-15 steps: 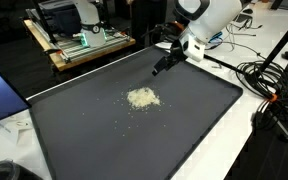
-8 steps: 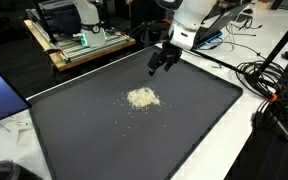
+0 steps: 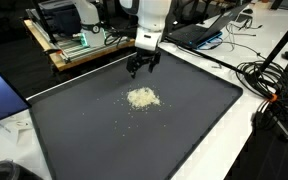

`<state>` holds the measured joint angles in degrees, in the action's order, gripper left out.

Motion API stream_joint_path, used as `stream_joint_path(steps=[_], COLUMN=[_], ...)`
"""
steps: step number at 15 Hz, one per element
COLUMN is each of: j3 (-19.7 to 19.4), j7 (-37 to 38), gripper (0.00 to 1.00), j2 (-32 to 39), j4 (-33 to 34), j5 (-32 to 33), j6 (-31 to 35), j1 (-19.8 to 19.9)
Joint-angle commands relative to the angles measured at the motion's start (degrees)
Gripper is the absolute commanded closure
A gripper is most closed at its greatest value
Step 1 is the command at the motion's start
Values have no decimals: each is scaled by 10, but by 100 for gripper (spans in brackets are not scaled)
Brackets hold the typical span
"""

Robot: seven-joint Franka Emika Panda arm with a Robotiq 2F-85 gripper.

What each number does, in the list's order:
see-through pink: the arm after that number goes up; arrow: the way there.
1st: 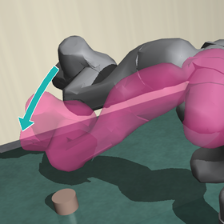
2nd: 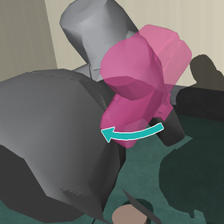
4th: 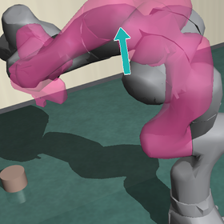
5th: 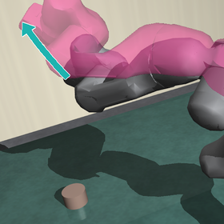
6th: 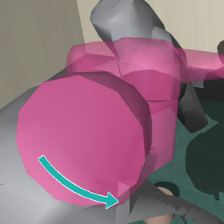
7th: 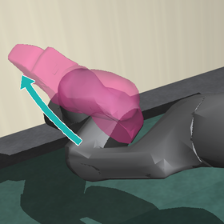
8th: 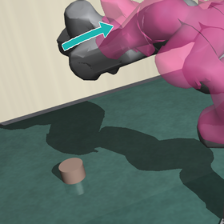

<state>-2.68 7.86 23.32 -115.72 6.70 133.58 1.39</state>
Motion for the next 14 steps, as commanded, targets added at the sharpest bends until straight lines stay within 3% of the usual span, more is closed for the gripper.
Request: stream_joint_path(steps=[1,7,14], j3=[-6,-8,-12], j7=[-2,-7,-66], gripper=[0,0,0], j2=[0,22,80], j4=[1,23,26], j5=[-3,9,20], j6=[-1,5,136], j1=[-4,-13,4])
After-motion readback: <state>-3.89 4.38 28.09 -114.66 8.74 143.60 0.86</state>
